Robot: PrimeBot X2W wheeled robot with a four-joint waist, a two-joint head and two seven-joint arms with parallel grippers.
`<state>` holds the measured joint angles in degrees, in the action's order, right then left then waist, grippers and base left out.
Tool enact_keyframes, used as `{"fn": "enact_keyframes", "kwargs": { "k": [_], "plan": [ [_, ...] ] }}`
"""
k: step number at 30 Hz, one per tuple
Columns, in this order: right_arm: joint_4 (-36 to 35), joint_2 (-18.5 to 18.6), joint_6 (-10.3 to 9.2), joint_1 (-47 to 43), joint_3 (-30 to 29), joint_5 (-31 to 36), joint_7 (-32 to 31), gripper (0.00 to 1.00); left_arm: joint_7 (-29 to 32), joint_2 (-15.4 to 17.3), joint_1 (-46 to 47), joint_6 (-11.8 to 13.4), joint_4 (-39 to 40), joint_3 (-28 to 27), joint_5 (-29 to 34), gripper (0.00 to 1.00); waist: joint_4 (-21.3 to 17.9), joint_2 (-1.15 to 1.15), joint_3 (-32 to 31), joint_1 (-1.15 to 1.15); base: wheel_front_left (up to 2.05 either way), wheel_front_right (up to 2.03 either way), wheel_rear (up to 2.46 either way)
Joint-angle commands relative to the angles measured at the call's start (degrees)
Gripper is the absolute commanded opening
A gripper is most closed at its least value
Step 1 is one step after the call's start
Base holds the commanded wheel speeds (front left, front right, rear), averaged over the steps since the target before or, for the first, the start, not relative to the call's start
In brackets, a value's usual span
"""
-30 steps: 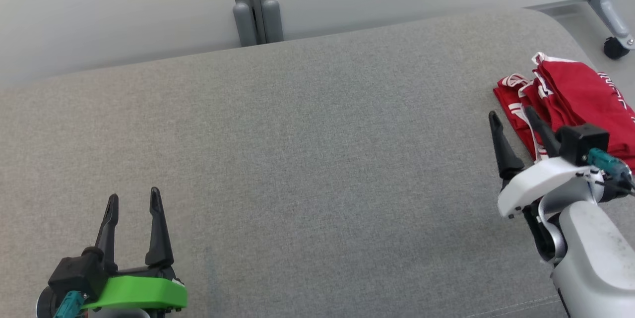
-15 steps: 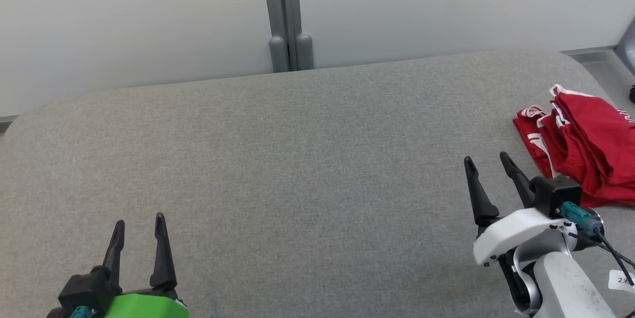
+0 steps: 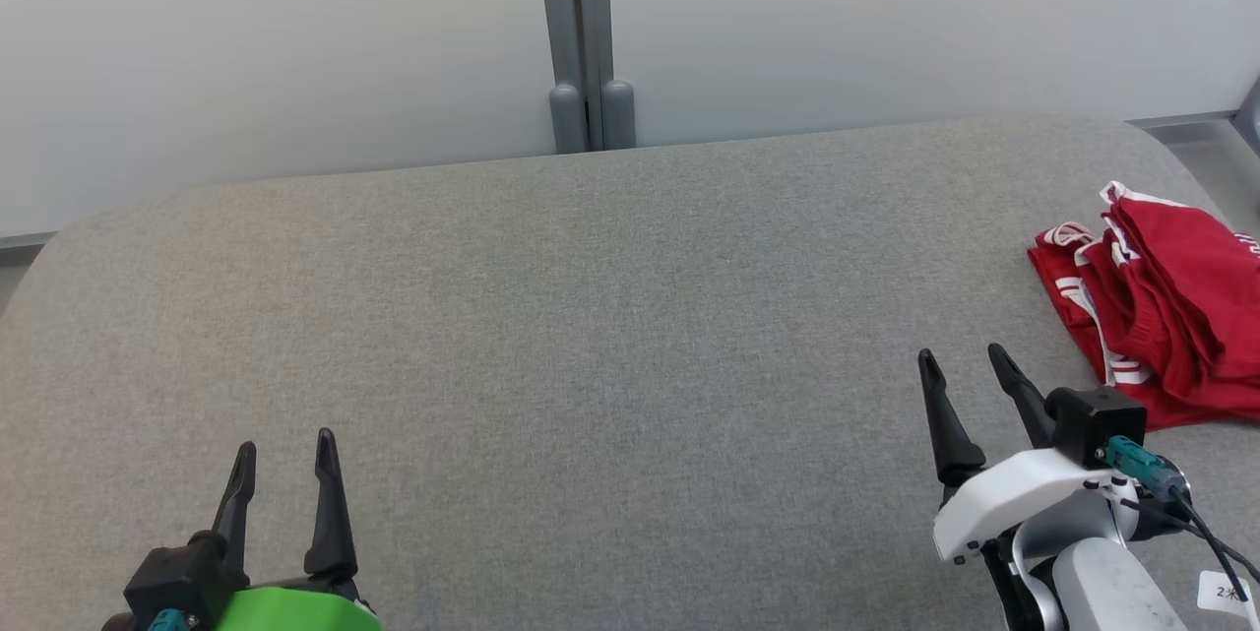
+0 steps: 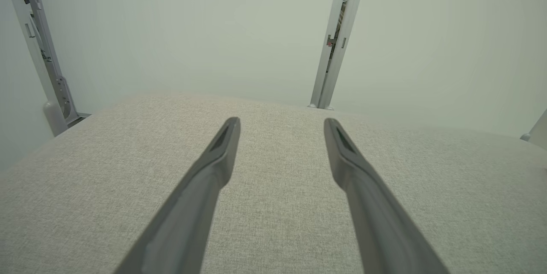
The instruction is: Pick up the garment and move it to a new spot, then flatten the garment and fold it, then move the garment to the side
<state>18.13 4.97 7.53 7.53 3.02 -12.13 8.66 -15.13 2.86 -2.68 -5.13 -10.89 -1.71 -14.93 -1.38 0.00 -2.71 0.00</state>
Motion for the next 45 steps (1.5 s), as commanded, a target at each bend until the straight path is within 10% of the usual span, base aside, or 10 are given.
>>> {"fn": "enact_keyframes", "kwargs": {
  "k": [1,34,35,45],
  "plan": [
    [-0.2,-0.1,-0.1,-0.6,-0.3,0.7,-0.2,1.0,0.0,0.1,-0.4,-0.3,-0.3,0.2,-0.5,1.0,-0.1,0.0,0.1,0.0,0.0,0.0,0.0],
    [0.1,-1.6,-0.1,-0.1,-0.4,1.4,-1.4,1.0,0.0,0.1,1.6,-0.6,-3.0,0.6,-0.6,1.0,-0.8,0.0,1.3,0.0,0.0,0.0,0.0],
    [0.2,-1.6,0.0,-0.1,-0.4,1.6,-1.5,0.0,0.0,0.0,0.9,-0.4,-2.9,0.6,-0.4,0.0,-0.8,0.0,1.3,0.0,0.0,0.0,0.0],
    [2.0,-1.9,0.01,-1.0,-1.5,-4.8,-3.0,0.0,2.0,-0.3,0.9,-0.6,-5.2,-0.1,-6.5,0.0,-0.7,0.0,1.4,0.0,0.0,0.0,0.0]
  ]
}}
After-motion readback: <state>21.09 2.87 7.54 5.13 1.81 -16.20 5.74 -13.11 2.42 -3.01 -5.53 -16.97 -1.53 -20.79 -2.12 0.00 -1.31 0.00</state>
